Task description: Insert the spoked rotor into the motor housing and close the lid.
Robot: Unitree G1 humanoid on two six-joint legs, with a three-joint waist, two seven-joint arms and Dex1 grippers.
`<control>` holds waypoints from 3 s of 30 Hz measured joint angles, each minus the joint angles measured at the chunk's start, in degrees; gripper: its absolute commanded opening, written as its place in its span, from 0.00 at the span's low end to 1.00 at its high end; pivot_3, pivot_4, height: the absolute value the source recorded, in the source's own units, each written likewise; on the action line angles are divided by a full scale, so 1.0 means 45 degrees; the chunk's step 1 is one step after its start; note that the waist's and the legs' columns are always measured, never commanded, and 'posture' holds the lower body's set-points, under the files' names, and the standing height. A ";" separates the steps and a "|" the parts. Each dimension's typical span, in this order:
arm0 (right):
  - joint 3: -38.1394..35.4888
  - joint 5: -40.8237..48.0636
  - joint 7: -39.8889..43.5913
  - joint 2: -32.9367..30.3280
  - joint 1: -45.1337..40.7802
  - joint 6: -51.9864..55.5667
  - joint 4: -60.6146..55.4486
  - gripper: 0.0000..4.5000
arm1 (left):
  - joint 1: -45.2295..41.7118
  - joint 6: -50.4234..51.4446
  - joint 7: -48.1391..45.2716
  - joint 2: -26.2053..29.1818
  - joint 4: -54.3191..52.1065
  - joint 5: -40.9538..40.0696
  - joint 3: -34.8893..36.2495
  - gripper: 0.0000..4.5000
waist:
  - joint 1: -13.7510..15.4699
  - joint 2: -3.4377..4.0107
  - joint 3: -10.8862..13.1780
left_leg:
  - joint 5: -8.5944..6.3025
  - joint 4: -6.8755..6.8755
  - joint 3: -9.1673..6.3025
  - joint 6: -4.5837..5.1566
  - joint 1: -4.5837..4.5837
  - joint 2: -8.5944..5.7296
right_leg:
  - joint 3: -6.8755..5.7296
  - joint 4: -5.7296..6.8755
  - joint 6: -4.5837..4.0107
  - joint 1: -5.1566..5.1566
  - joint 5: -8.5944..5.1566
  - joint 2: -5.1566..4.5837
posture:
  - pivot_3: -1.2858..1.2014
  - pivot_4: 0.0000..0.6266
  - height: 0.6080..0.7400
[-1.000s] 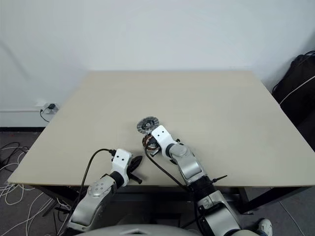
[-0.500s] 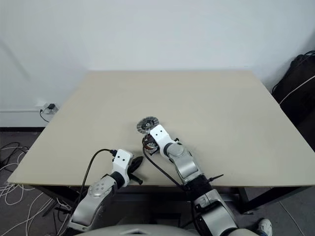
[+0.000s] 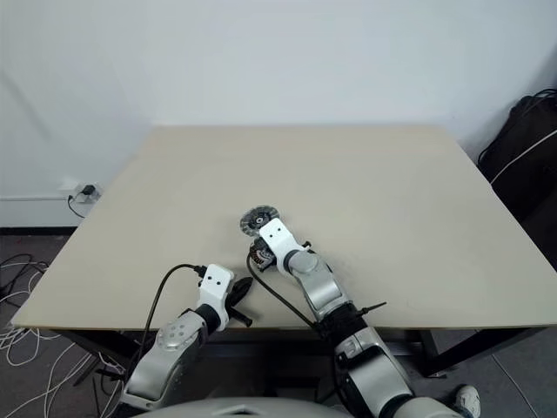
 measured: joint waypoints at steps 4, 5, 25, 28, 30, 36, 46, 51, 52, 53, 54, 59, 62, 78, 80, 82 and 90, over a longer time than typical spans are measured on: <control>-0.0060 0.0090 0.0247 -0.0130 -0.0034 -0.0250 -0.0111 0.01 | 0.0000 0.0000 0.0027 -0.0008 0.0000 -0.0001 -0.0002 0.00 | 0.0000 0.0001 0.0001 | -0.0002 -0.0003 -0.0002 0.0003 -0.0002 0.0002 | 0.0001 -0.0002 -0.0001 -0.0002 0.0000 0.0007 | 0.52 0.00 1.00; -0.0097 0.0153 0.0417 -0.0204 -0.0033 -0.0245 -0.0273 0.01 | 0.0000 -0.0001 0.0028 -0.0012 0.0000 -0.0002 -0.0002 0.00 | 0.0004 0.0000 0.0002 | -0.0004 -0.0005 -0.0002 0.0005 -0.0005 -0.0001 | 0.0001 -0.0004 -0.0002 -0.0006 0.0000 0.0006 | 0.52 0.00 1.00; -0.1057 0.2216 0.1932 -0.0459 -0.0558 0.5040 -0.2646 0.42 | -0.0045 -0.0011 0.0030 -0.0073 0.0001 -0.0005 -0.0009 0.00 | 0.0024 0.0000 0.0003 | -0.0037 -0.0006 -0.0001 0.0013 -0.0026 -0.0002 | -0.0005 -0.0008 -0.0008 -0.0029 -0.0003 -0.0047 | 0.52 0.00 1.00; -0.1031 0.2326 0.1919 -0.0459 -0.0675 0.5168 -0.2681 0.42 | -0.0043 -0.0013 0.0035 -0.0107 0.0001 -0.0005 -0.0008 0.00 | 0.0023 0.0000 0.0003 | -0.0038 -0.0006 -0.0001 0.0014 -0.0027 -0.0002 | -0.0007 -0.0008 -0.0008 -0.0029 -0.0003 -0.0049 | 0.52 0.00 1.00; -0.0993 0.2359 0.1910 -0.0443 -0.0694 0.5215 -0.2679 0.42 | -0.0041 -0.0013 0.0038 -0.0121 0.0001 -0.0005 -0.0008 0.00 | 0.0025 -0.0001 0.0003 | -0.0038 -0.0006 -0.0001 0.0014 -0.0028 -0.0003 | -0.0008 -0.0008 -0.0008 -0.0030 -0.0003 -0.0048 | 0.52 0.00 1.00; -0.0909 0.2369 0.1830 -0.0325 -0.0974 0.5280 -0.2339 0.42 | 0.0022 -0.0031 0.0049 -0.0136 0.0001 -0.0006 0.0004 0.00 | 0.0015 0.0000 0.0003 | -0.0039 -0.0006 -0.0001 0.0012 -0.0028 -0.0003 | -0.0009 -0.0007 -0.0008 -0.0032 -0.0003 -0.0048 | 0.52 0.00 1.00; -0.0855 0.2355 0.1828 -0.0174 -0.1215 0.4906 -0.1310 0.42 | 0.0114 -0.0073 0.0125 -0.0129 0.0000 -0.0005 0.0059 0.00 | 0.0010 0.0000 0.0003 | -0.0040 -0.0007 -0.0001 0.0011 -0.0029 -0.0007 | -0.0011 -0.0008 -0.0008 -0.0033 -0.0003 -0.0048 | 0.52 0.00 1.00; -0.0850 0.2348 0.1840 -0.0240 -0.1214 0.4814 -0.1159 0.42 | 0.0127 -0.0103 0.0145 -0.0129 0.0000 -0.0005 0.0138 0.00 | 0.0009 0.0000 0.0003 | -0.0040 -0.0007 0.0000 0.0010 -0.0030 -0.0007 | -0.0011 -0.0008 -0.0008 -0.0035 -0.0003 -0.0047 | 0.52 0.00 1.00; -0.0849 0.2349 0.1846 -0.0261 -0.1214 0.4814 -0.1134 0.42 | 0.0128 -0.0105 0.0144 -0.0129 0.0000 -0.0006 0.0138 0.00 | 0.0009 0.0000 0.0003 | -0.0040 -0.0007 0.0000 0.0010 -0.0030 -0.0007 | -0.0011 -0.0008 -0.0008 -0.0035 -0.0003 -0.0048 | 0.52 0.00 1.00; -0.0851 0.2355 0.1857 -0.0282 -0.1215 0.4813 -0.1116 0.42 | 0.0130 -0.0109 0.0143 -0.0129 0.0000 -0.0005 0.0138 0.00 | 0.0010 0.0000 0.0003 | -0.0040 -0.0007 0.0000 0.0010 -0.0030 -0.0008 | -0.0011 -0.0008 -0.0008 -0.0035 -0.0003 -0.0048 | 0.52 0.00 1.00; -0.0851 0.2355 0.1865 -0.0284 -0.1216 0.4813 -0.1107 0.42 | 0.0130 -0.0113 0.0138 -0.0129 0.0000 -0.0005 0.0138 0.00 | 0.0009 0.0000 0.0003 | -0.0040 -0.0007 0.0000 0.0010 -0.0029 -0.0007 | -0.0010 -0.0008 -0.0008 -0.0035 -0.0003 -0.0048 | 0.52 0.00 1.00; -0.0870 0.2361 0.1849 -0.0266 -0.1288 0.4797 -0.0874 0.13 | 0.0128 -0.0209 0.0118 -0.0131 0.0001 -0.0004 0.0137 0.00 | 0.0008 0.0001 0.0002 | -0.0041 -0.0006 -0.0001 0.0011 -0.0028 -0.0007 | -0.0011 -0.0007 -0.0008 -0.0033 -0.0003 -0.0047 | 0.52 0.00 1.00; -0.0893 0.2373 0.1851 -0.0206 -0.1345 0.4741 -0.0791 0.01 | 0.0125 -0.0219 0.0113 -0.0132 0.0001 -0.0005 0.0137 0.00 | -0.0001 0.0002 0.0001 | -0.0041 -0.0007 0.0000 0.0011 -0.0027 -0.0007 | -0.0011 -0.0007 -0.0009 -0.0033 -0.0003 -0.0046 | 0.52 0.00 1.00; -0.0918 0.2481 0.1973 -0.0597 -0.1237 0.4717 -0.1397 0.01 | 0.0124 -0.0222 0.0119 -0.0137 0.0000 -0.0005 0.0139 0.00 | 0.0008 0.0000 0.0002 | -0.0041 -0.0006 0.0000 0.0011 -0.0034 -0.0009 | -0.0010 -0.0010 -0.0008 -0.0038 -0.0003 -0.0050 | 0.52 0.00 1.00; -0.0703 0.2446 0.2162 -0.0903 -0.1203 0.4703 -0.1821 0.01 | 0.0124 -0.0222 0.0110 -0.0138 0.0001 -0.0005 0.0137 0.00 | 0.0008 0.0001 0.0003 | -0.0042 -0.0007 0.0000 0.0011 -0.0038 -0.0008 | -0.0010 -0.0009 -0.0008 -0.0045 -0.0003 -0.0053 | 0.52 0.00 1.00; -0.0128 0.2249 0.2434 -0.1398 -0.1207 0.4638 -0.2325 0.01 | 0.0123 -0.0222 0.0098 -0.0141 0.0001 -0.0005 0.0135 0.00 | 0.0007 0.0000 0.0003 | -0.0042 -0.0006 0.0000 0.0010 -0.0042 -0.0008 | -0.0011 -0.0010 -0.0008 -0.0046 -0.0003 -0.0055 | 0.52 0.00 1.00; 0.1445 0.1589 0.3290 -0.2261 -0.1331 0.4544 -0.2743 0.01 | 0.0122 -0.0222 0.0082 -0.0176 0.0001 -0.0005 0.0130 0.00 | 0.0018 -0.0007 0.0006 | -0.0042 -0.0004 0.0000 0.0010 -0.0042 -0.0005 | -0.0013 -0.0011 -0.0008 -0.0046 -0.0003 -0.0058 | 0.52 0.00 1.00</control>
